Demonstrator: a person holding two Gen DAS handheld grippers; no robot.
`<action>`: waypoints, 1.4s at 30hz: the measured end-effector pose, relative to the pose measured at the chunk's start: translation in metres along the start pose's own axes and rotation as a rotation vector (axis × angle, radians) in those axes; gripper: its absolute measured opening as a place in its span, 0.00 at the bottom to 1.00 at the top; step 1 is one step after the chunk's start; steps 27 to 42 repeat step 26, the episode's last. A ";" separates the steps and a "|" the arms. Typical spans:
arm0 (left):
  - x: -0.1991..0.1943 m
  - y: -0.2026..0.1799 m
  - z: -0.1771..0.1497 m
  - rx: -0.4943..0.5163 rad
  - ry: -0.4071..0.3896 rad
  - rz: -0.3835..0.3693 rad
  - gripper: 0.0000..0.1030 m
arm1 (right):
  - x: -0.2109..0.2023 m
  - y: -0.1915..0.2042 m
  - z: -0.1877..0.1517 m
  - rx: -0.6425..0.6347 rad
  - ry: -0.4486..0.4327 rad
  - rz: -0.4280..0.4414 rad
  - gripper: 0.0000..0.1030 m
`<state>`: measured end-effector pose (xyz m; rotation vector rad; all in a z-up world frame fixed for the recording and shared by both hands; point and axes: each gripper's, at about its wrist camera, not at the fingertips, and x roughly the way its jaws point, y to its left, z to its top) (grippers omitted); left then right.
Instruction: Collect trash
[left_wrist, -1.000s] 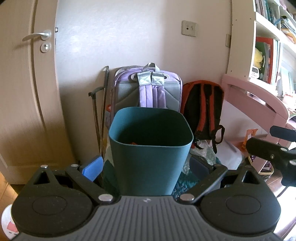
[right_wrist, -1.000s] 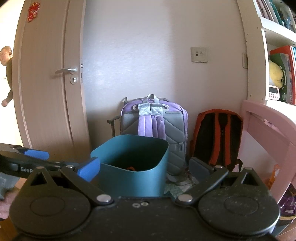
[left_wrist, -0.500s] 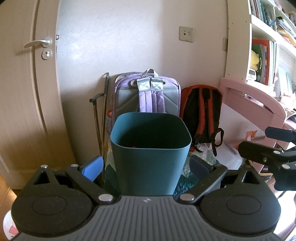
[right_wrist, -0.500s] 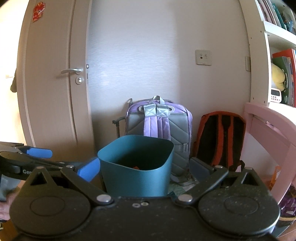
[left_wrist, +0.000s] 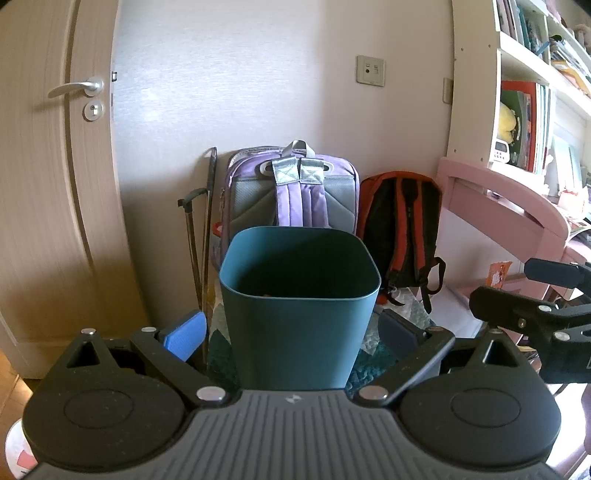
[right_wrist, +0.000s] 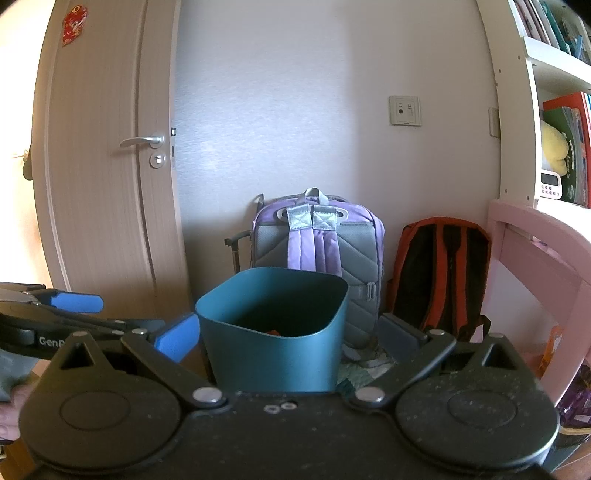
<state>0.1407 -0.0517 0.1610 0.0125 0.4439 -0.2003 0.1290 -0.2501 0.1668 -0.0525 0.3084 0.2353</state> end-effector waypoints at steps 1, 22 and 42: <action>0.000 0.000 0.000 -0.001 0.000 0.000 0.97 | 0.000 0.000 0.000 -0.001 0.000 -0.001 1.00; 0.001 0.001 -0.001 -0.013 -0.002 0.005 0.97 | 0.002 0.005 -0.002 -0.015 0.020 -0.004 1.00; 0.001 0.003 -0.003 -0.017 0.002 0.004 0.97 | 0.005 0.006 -0.002 -0.014 0.026 -0.003 1.00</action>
